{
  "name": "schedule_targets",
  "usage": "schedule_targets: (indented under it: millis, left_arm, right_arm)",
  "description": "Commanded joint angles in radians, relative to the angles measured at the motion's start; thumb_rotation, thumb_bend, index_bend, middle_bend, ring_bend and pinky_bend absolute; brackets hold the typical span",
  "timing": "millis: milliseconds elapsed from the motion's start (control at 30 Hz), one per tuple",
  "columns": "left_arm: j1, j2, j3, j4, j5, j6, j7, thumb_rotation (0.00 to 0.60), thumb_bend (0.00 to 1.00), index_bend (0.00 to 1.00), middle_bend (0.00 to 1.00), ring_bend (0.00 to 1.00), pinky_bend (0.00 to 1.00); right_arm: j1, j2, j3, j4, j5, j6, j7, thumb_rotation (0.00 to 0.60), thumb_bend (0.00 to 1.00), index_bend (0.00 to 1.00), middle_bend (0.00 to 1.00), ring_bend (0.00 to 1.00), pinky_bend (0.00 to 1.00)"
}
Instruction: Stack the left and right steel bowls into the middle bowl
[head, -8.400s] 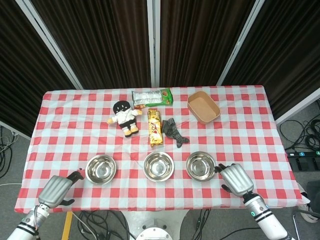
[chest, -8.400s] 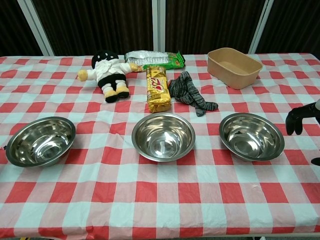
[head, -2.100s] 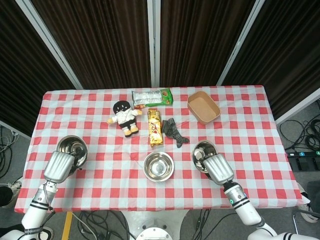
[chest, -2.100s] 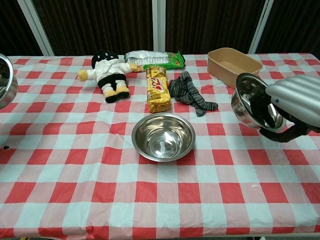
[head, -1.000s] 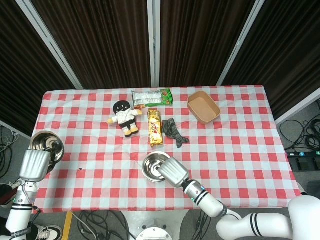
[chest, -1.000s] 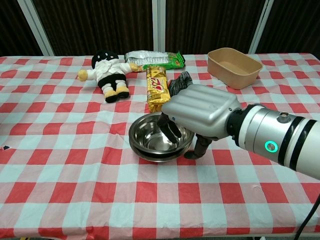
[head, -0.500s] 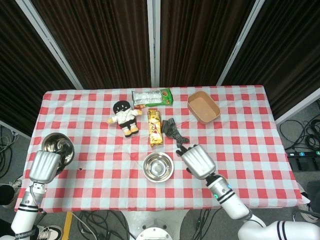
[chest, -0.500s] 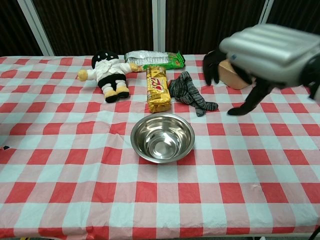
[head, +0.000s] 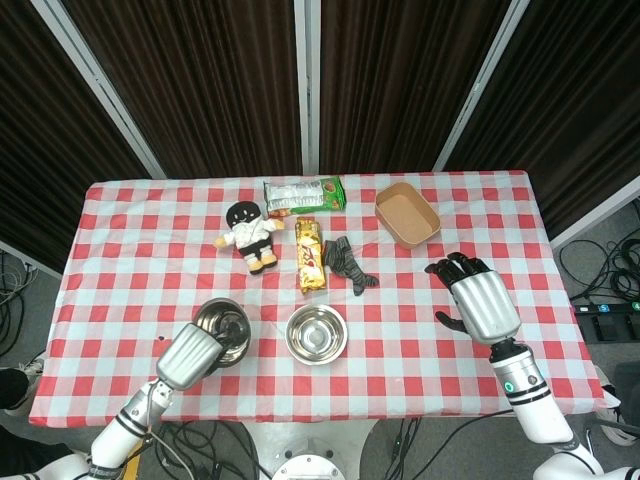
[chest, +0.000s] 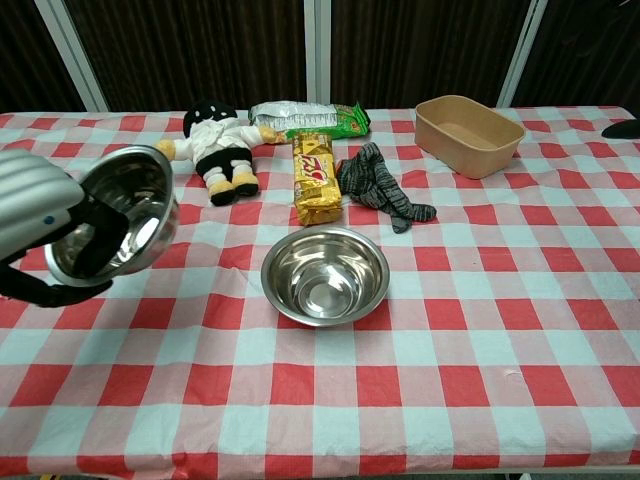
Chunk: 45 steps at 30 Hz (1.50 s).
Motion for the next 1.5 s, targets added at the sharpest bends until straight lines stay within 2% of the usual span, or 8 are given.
schedule_targets:
  millis: [33,267,533,1033,1167,1367,1500]
  left_arm:
    - [-0.041,-0.038,-0.020,0.008,0.006,-0.044,0.014,0.600,0.34,0.74,0.77,0.92,0.94]
    - [-0.128,-0.126,-0.074,0.062,-0.016,-0.129,0.013,0.600,0.34,0.74,0.77,0.92,0.94]
    - [-0.192,-0.223,-0.124,0.090,-0.050,-0.160,0.025,0.600,0.34,0.74,0.77,0.92,0.94]
    - [-0.239,-0.353,-0.104,0.179,-0.077,-0.173,0.001,0.600,0.34,0.74,0.77,0.92,0.94]
    - [-0.244,-0.353,-0.087,0.198,-0.083,-0.180,-0.021,0.600,0.34,0.73,0.76,0.92,0.94]
    - [-0.261,-0.327,-0.069,0.199,-0.058,-0.170,-0.076,0.600,0.24,0.63,0.69,0.91,0.93]
    - [-0.268,-0.301,-0.071,0.186,-0.044,-0.150,-0.078,0.600,0.21,0.59,0.66,0.91,0.93]
  right_arm:
    - [-0.008,-0.009,0.014,0.016,-0.005,0.014,0.023,0.600,0.02,0.28,0.34,0.22,0.36]
    - [-0.026,-0.001,0.040,0.026,-0.005,0.041,0.066,0.600,0.02,0.28,0.34,0.22,0.36]
    - [-0.047,-0.001,0.090,0.048,0.013,0.089,0.143,0.600,0.02,0.27,0.34,0.23,0.36]
    - [-0.071,0.018,0.117,0.077,0.035,0.094,0.202,0.600,0.03,0.27,0.34,0.23,0.36]
    - [-0.074,0.018,0.117,0.084,0.034,0.090,0.207,0.600,0.03,0.27,0.34,0.23,0.36]
    - [-0.072,0.013,0.122,0.090,0.040,0.080,0.211,0.600,0.03,0.27,0.34,0.23,0.36]
    - [-0.074,0.011,0.124,0.090,0.035,0.082,0.213,0.600,0.03,0.27,0.34,0.23,0.36]
